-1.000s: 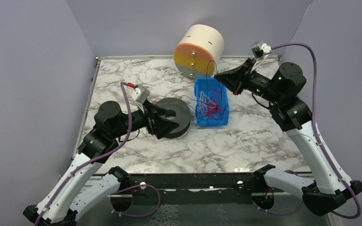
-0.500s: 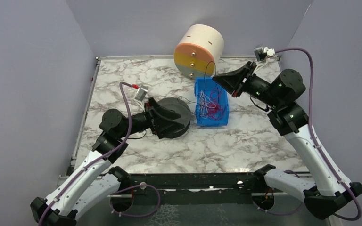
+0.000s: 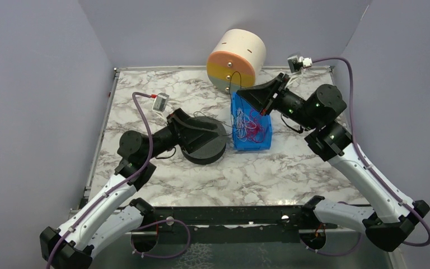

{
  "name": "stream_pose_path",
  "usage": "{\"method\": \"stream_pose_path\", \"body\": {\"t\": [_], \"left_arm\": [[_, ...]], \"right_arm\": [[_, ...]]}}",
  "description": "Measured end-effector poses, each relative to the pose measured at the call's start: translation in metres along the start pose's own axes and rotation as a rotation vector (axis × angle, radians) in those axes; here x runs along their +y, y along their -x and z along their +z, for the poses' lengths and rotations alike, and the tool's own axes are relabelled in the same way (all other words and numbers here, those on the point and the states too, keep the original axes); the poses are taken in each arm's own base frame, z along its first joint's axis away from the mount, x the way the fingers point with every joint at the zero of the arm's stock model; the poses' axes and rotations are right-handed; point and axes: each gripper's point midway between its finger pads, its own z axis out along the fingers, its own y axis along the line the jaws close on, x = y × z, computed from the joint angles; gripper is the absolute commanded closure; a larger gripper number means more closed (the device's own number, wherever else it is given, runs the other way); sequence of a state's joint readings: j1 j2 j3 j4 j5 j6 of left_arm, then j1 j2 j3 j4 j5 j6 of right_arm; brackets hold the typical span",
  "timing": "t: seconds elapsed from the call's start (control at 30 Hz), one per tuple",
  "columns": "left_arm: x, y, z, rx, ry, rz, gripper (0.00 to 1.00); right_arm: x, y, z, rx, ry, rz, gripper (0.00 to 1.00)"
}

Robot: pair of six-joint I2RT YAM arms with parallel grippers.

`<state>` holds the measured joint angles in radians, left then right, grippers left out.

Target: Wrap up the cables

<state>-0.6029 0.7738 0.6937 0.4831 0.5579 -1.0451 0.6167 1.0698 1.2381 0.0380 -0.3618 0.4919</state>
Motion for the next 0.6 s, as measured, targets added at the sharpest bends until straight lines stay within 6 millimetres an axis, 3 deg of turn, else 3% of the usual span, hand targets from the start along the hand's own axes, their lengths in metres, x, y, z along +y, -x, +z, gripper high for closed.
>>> {"method": "stream_pose_path", "body": {"t": [0.13,0.4,0.6], "left_arm": [[-0.004,0.005,0.003,-0.024,-0.019,-0.032,0.15],[-0.007,0.008,0.001,-0.049,-0.035,-0.059,0.37],[-0.009,0.007,-0.001,-0.054,-0.044,-0.064,0.61]], "right_arm": [[0.007,-0.002,0.008,-0.023,-0.003,-0.01,0.99],[0.013,-0.005,0.017,-0.065,-0.021,-0.034,0.99],[0.014,-0.011,0.019,-0.072,-0.036,-0.048,0.99]]}}
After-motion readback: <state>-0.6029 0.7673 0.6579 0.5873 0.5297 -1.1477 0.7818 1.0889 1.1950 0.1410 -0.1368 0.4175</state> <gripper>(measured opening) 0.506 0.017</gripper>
